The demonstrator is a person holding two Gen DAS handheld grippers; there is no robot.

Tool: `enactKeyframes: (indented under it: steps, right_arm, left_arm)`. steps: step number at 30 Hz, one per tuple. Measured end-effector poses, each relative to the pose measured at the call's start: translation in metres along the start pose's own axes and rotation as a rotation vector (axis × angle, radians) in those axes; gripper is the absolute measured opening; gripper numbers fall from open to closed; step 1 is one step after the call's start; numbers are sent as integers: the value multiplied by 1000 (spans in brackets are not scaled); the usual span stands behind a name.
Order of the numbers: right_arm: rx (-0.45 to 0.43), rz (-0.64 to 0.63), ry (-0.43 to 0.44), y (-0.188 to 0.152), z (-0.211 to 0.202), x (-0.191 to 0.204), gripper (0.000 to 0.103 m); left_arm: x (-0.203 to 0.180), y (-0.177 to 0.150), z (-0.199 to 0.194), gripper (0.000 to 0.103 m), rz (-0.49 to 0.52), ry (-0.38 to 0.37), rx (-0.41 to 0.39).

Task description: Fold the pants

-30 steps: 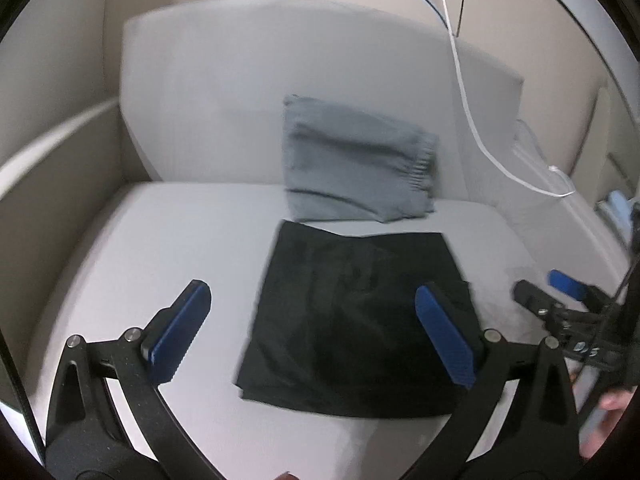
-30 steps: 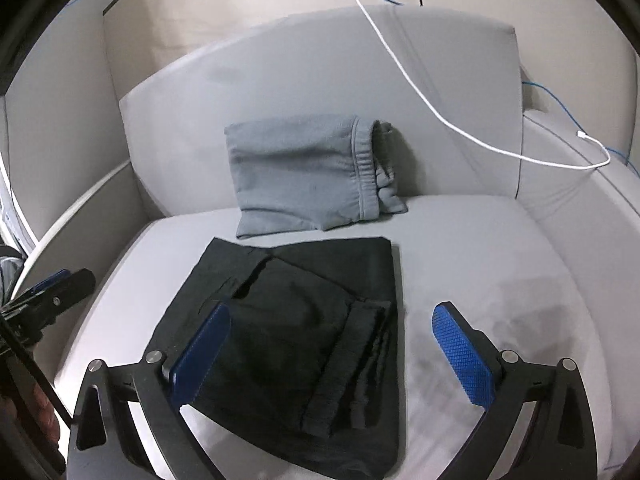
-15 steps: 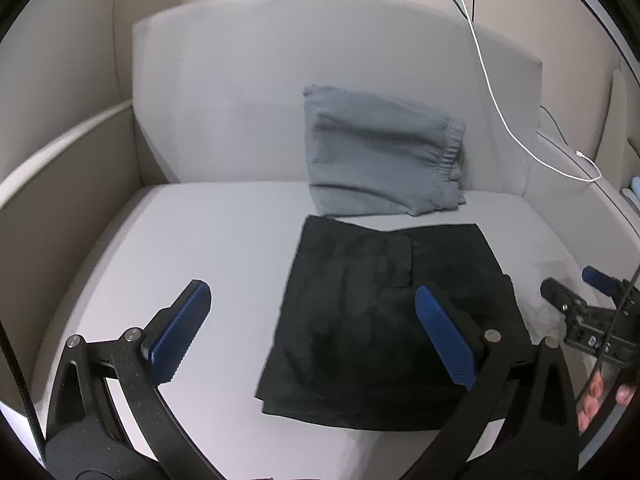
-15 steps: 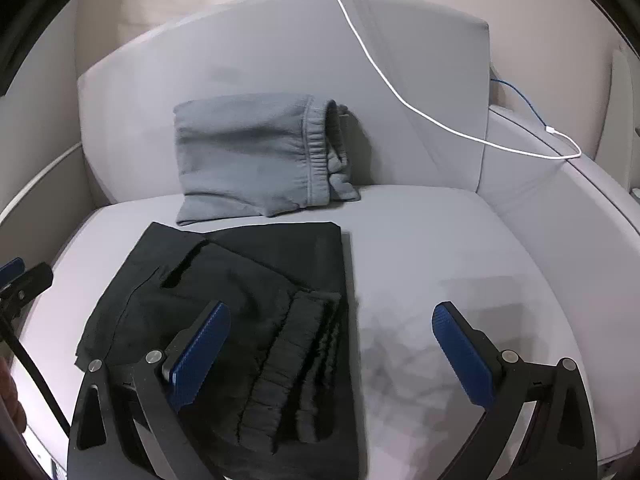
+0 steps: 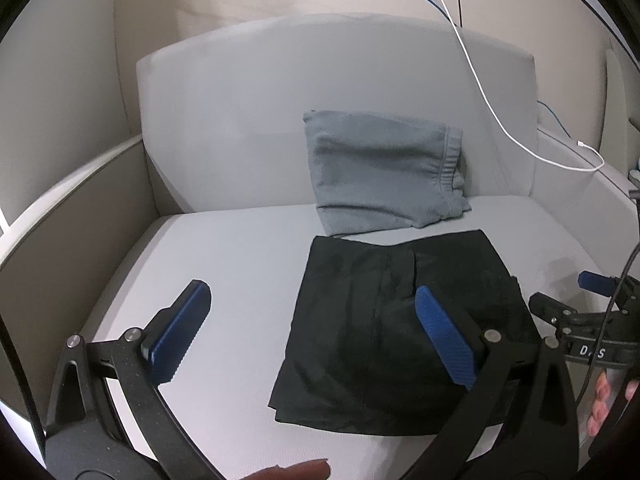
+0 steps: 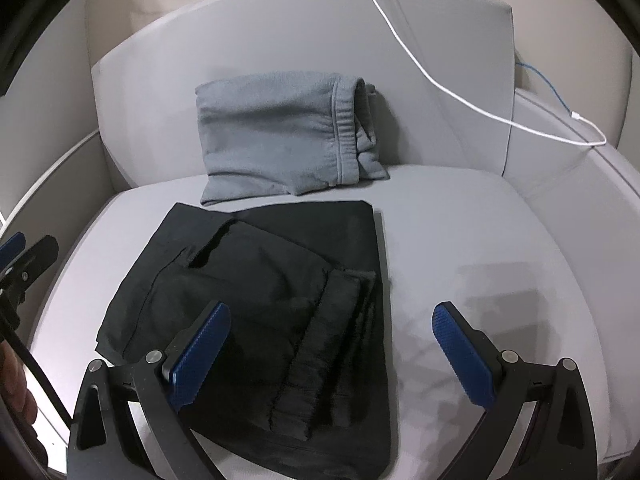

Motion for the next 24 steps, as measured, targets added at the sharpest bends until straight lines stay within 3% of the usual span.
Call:
enactKeyframes:
  steps: [9, 24]
  right_arm:
    - [11, 30, 5, 2, 2, -6, 103]
    - [25, 27, 11, 0, 5, -5, 103]
  left_arm:
    - [-4, -8, 14, 102, 1, -20, 83]
    - [-4, -9, 18, 102, -3, -25, 105]
Point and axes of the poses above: each gripper's, at about its wrist camera, not at the fingertips, and z roughly the way its jaws point, x to its left, y to its top, the point moved 1 cm from there along z, roughly the way its jaws point, and after that the axes turned 9 degrees about z, right-handed, at the moved point
